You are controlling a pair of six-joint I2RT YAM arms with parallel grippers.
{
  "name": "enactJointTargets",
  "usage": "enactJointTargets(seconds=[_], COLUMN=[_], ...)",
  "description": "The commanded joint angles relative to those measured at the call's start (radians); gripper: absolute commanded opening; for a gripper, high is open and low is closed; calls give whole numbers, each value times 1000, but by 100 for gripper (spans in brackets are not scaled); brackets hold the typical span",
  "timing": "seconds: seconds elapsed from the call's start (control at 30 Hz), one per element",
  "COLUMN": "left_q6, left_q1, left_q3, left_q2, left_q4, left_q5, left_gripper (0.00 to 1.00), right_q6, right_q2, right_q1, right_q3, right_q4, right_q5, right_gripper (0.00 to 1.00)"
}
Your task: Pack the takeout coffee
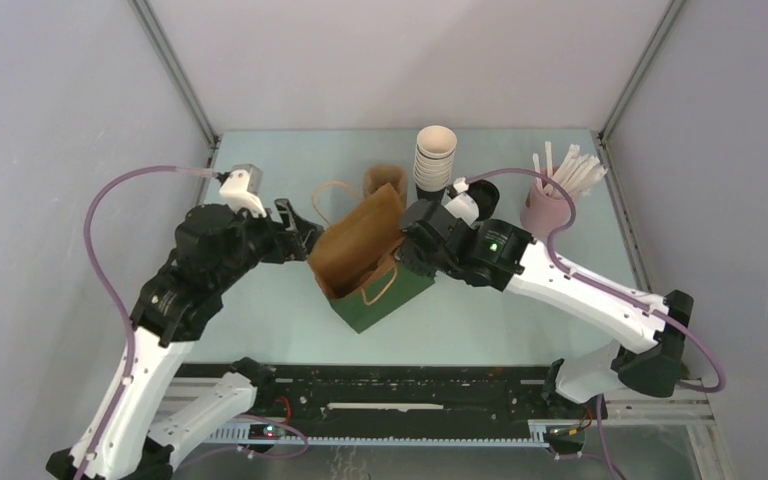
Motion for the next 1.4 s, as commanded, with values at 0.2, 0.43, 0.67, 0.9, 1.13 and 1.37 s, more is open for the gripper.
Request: enactJointTargets(seconds=[0.2, 0.43, 0.67, 0.9, 1.13, 1.37], left_q6=[-71, -101, -109, -114, -98, -74], left_q1=[4, 4, 4, 4, 4, 4], left_q3=[37, 21, 18, -22, -28, 20], left_q2=[-260, -453, -448, -423, -376, -254], left_q4=[-44, -79, -110, -59, -47, -70], left_q5=[-238, -387, -401, -353, -300, -103], left_gripper=[78, 78, 78, 78, 79, 82], right_q6=[-805, -1203, -1501, -1499, -1362, -1294], right_q2=[-129, -132, -189, -227, -90, 113], right_q1=[-87, -34, 28, -27, 4, 70], right_q3=[-120, -72, -133, -133, 50, 360], right_q4=[433, 395, 294, 245, 146, -263], right_q5=[-301, -500, -662, -780, -648, -307], right_gripper=[0, 0, 0, 0, 0, 0])
